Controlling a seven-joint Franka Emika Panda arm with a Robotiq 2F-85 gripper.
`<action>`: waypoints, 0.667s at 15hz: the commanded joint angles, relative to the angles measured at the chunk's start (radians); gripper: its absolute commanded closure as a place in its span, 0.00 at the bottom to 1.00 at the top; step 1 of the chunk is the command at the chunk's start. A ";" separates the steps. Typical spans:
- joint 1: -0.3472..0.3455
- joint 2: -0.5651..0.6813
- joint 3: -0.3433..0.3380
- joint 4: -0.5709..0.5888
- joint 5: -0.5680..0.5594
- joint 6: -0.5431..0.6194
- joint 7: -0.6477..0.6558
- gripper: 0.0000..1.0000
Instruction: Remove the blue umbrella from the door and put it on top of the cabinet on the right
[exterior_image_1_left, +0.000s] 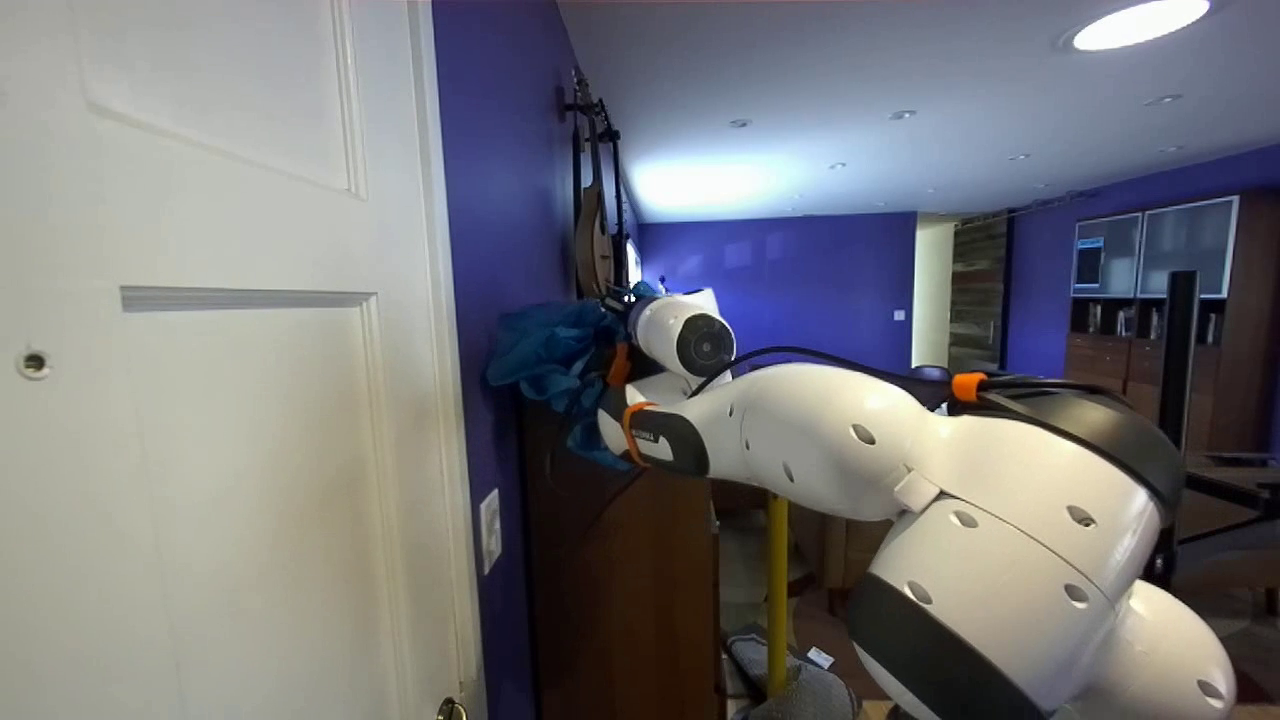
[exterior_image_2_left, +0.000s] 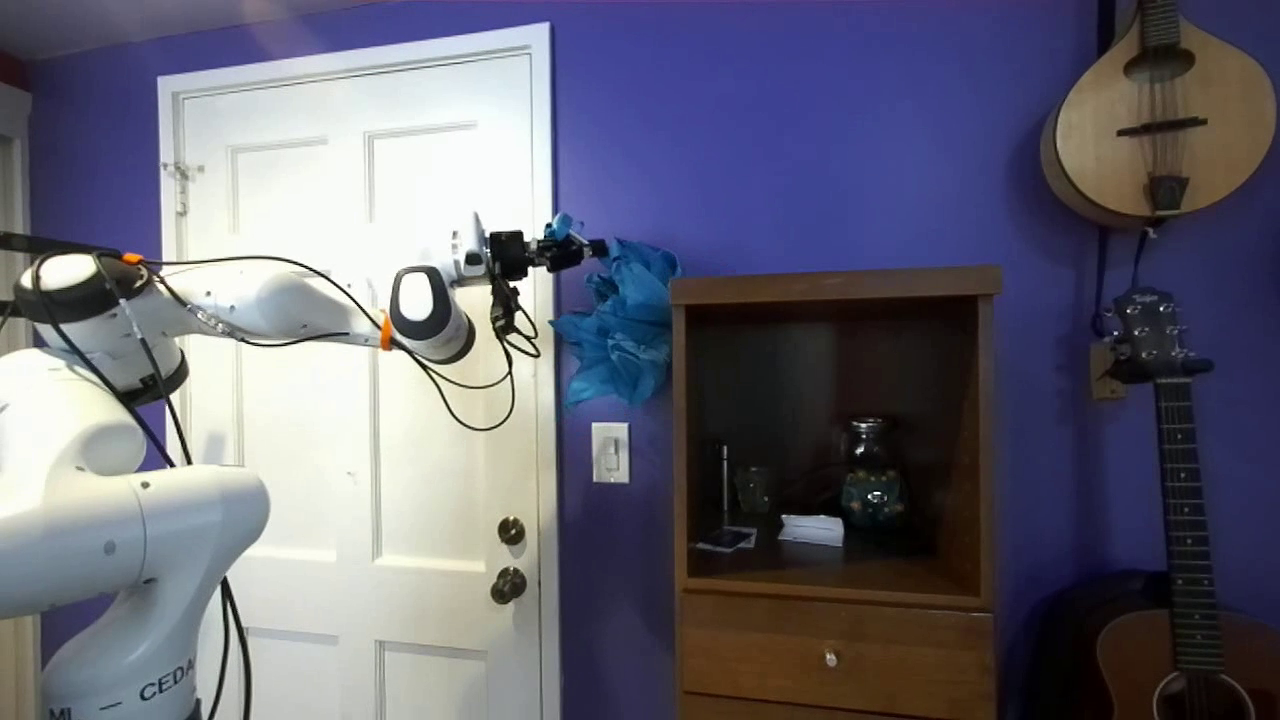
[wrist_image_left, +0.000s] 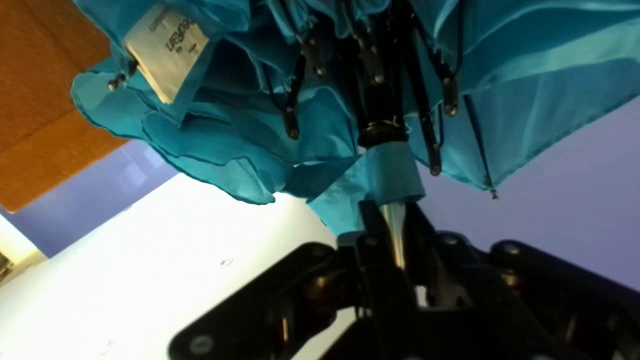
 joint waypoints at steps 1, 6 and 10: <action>-0.085 -0.056 0.007 0.115 0.043 0.079 -0.002 0.96; -0.227 -0.064 0.019 0.217 0.100 0.087 0.011 0.96; -0.258 -0.041 0.021 0.207 0.137 0.056 -0.022 0.85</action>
